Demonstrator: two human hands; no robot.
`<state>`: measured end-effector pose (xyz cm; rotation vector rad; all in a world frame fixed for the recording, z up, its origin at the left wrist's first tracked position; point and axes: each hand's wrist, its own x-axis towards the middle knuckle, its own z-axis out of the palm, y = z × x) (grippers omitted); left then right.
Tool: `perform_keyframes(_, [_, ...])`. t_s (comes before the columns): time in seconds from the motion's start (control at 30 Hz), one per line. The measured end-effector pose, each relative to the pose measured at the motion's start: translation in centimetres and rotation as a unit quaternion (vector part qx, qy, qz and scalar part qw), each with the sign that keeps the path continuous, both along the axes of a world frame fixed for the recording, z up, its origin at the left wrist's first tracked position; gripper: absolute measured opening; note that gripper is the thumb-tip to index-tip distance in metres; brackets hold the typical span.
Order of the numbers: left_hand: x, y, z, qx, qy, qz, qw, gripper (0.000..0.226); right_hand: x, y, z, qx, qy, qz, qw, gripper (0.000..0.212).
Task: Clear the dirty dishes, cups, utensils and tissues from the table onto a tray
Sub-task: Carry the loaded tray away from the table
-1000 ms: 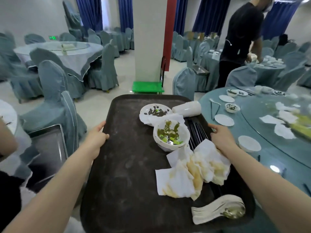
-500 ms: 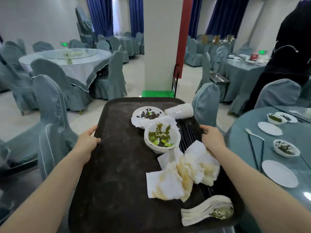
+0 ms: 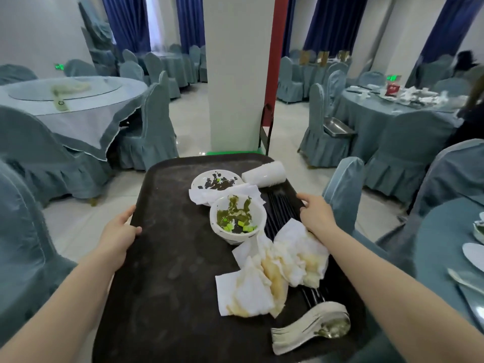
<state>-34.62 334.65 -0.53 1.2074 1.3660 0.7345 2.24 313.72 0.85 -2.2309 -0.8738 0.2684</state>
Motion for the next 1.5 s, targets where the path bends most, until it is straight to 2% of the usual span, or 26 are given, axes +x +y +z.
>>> perform_keyframes(0.23, [10.9, 16.6, -0.1, 0.003, -0.048, 0.04, 0.998, 0.066, 11.0, 18.5, -0.5, 0.011, 0.008, 0.016, 1.0, 0.053])
perform_keyframes(0.43, [19.1, 30.9, -0.2, 0.014, -0.043, 0.068, 0.997, 0.068, 19.2, 33.3, -1.1, 0.004, 0.007, 0.02, 1.0, 0.053])
perform_keyframes(0.7, [33.2, 52.1, -2.0, 0.045, -0.034, 0.022, 0.998, 0.069, 31.6, 51.9, -3.4, 0.007, 0.034, -0.033, 0.999, 0.049])
perform_keyframes(0.97, [48.6, 68.8, -3.4, 0.03, -0.014, 0.007, 0.999, 0.067, 47.2, 68.9, -5.9, -0.012, 0.087, -0.066, 0.994, 0.04])
perform_keyframes(1.27, [62.7, 84.5, -8.0, 0.027, 0.01, 0.099, 0.995, 0.063, 64.4, 91.3, -9.2, -0.067, 0.139, -0.006, 0.988, 0.034])
perform_keyframes(1.5, [68.6, 98.5, -14.4, -0.052, 0.034, 0.142, 0.988, 0.044, 72.2, 108.2, -13.5, -0.108, 0.159, 0.017, 0.981, 0.033])
